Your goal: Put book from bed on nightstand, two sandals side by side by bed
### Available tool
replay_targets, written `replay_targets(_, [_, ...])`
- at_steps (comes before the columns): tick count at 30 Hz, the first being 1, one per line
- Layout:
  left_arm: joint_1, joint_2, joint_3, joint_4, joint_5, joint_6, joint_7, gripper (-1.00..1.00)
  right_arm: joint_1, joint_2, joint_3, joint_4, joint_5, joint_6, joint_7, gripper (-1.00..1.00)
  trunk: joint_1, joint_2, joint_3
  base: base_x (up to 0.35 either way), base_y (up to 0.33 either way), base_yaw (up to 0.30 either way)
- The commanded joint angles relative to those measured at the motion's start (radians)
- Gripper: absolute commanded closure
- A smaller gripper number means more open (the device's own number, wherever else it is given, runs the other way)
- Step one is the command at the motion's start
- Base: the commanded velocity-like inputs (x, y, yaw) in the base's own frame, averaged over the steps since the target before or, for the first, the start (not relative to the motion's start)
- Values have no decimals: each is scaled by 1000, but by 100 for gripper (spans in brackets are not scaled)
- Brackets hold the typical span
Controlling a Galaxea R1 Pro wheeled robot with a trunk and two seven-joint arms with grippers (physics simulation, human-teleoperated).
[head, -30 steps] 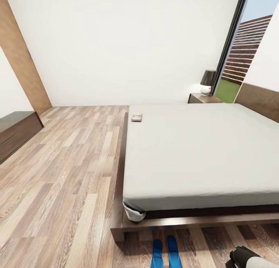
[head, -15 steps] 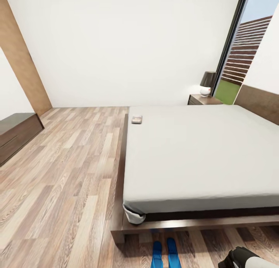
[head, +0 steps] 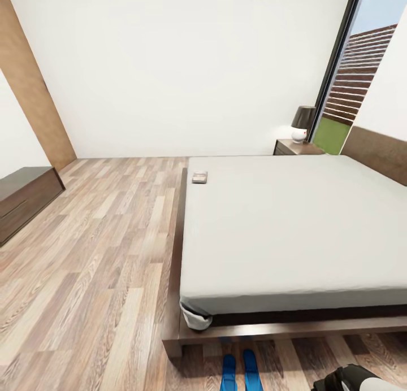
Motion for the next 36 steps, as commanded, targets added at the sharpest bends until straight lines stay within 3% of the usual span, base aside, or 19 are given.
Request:
replay_targets(1, [0,-2,-8,-1,7,-1,4,-100,2,0,-2,2,9,0,-9,-100,-4,7,2,0,0,0])
replay_targets(23, [0,-18,-8,-1,7,-2,4,-100,25,-10,-9,6,6,2,-9,-100,-88,161,71,0,0,0])
replay_targets(30, [0,-18,-8,-1,6,-2,4,-100,51,-32,3,5,23,2,-3,-100,-115,210,93,0,0,0])
replay_targets(36, [0,-18,-8,-1,5,-2,4,-100,69,-41,32,3,78,3,-7,-100,-138,252,112,0,0,0])
